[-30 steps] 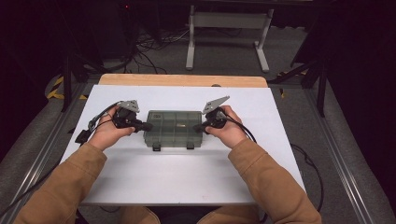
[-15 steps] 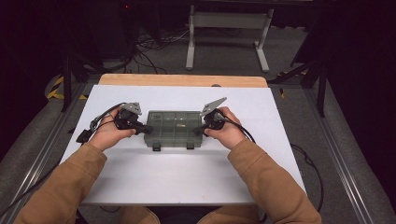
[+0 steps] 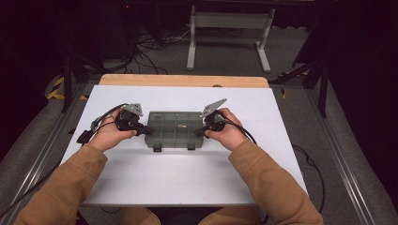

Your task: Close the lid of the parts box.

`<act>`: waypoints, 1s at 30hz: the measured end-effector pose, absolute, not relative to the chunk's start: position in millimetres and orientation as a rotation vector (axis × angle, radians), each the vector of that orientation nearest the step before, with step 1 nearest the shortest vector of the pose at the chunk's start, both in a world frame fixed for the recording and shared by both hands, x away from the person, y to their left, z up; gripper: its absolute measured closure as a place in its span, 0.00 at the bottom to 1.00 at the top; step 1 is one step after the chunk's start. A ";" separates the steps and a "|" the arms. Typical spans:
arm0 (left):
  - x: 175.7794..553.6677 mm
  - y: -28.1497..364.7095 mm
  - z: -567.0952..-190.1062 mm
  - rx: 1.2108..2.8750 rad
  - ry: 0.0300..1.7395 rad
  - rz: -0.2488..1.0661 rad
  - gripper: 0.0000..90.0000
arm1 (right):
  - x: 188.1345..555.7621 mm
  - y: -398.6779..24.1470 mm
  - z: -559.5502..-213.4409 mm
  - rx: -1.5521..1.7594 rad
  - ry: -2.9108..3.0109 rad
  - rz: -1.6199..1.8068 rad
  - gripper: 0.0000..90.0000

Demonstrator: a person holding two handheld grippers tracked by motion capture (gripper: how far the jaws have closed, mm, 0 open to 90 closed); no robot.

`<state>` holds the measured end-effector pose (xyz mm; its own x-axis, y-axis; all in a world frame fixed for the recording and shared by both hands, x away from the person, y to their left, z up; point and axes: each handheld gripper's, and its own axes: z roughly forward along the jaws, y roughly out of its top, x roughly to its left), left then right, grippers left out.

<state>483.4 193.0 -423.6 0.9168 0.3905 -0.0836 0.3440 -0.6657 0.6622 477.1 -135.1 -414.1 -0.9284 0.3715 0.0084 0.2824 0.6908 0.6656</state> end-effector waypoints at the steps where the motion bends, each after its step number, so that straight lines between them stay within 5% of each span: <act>1: 483.4 193.0 -423.6 2.356 0.520 0.085 0.99 | 476.9 -135.0 -414.1 0.536 2.770 1.057 0.99; 30: 478.9 188.2 -427.1 2.384 0.501 0.113 0.99 | 475.0 -134.5 -418.5 0.535 2.769 1.021 0.97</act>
<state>478.9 188.2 -427.1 0.9219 0.3837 -0.0531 0.3240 -0.6887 0.6486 475.0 -134.5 -418.5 -0.9267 0.3757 -0.0097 0.2795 0.7062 0.6505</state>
